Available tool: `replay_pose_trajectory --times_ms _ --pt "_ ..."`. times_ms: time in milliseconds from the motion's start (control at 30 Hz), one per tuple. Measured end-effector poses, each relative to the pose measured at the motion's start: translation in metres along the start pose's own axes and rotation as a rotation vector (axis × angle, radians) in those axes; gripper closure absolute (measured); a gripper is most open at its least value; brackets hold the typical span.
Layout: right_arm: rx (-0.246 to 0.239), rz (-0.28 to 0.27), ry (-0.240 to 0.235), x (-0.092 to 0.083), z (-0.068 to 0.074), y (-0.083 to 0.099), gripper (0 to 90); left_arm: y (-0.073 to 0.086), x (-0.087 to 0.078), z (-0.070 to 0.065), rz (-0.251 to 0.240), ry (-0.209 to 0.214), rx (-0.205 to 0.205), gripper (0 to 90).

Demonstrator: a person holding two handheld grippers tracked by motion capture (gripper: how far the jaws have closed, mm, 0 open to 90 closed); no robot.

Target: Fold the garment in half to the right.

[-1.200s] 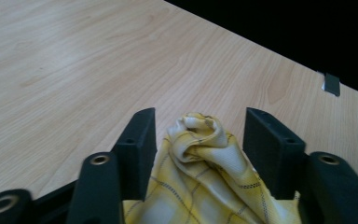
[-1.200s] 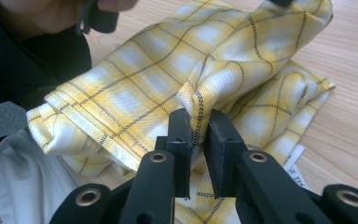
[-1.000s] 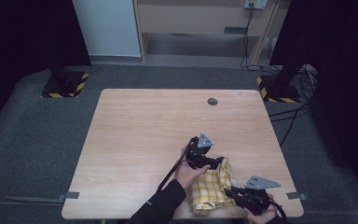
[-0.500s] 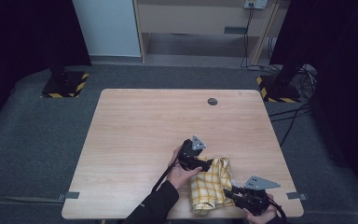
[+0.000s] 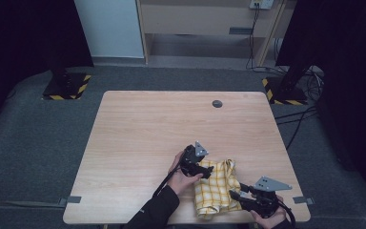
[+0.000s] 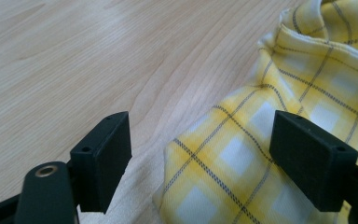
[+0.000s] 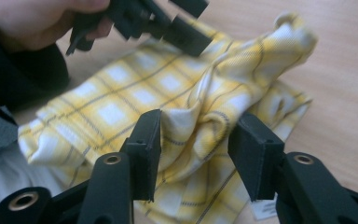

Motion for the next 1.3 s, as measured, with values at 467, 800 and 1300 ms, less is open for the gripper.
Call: replay_pose_trajectory --times_ms 467,800,1300 --pt "-0.015 -0.033 0.041 0.027 -0.015 -0.036 44.4 0.007 -0.005 0.0 0.011 0.018 0.01 18.9" --pt "0.04 0.05 0.086 0.056 -0.043 -0.025 43.0 0.014 -0.007 0.001 0.0 0.038 -0.007 18.3" --pt "-0.006 -0.008 0.043 0.054 -0.018 -0.035 39.6 0.01 -0.009 0.014 0.01 0.005 -0.025 17.3"
Point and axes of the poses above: each handheld gripper's, and its own axes: x roughly forward along the jaws, y roughly out of its underside, z roughly to its left, the point moved 7 cm from there along x, roughly forward along the jaws, and after that the axes turned 12 degrees about x, right-handed, at the moved point
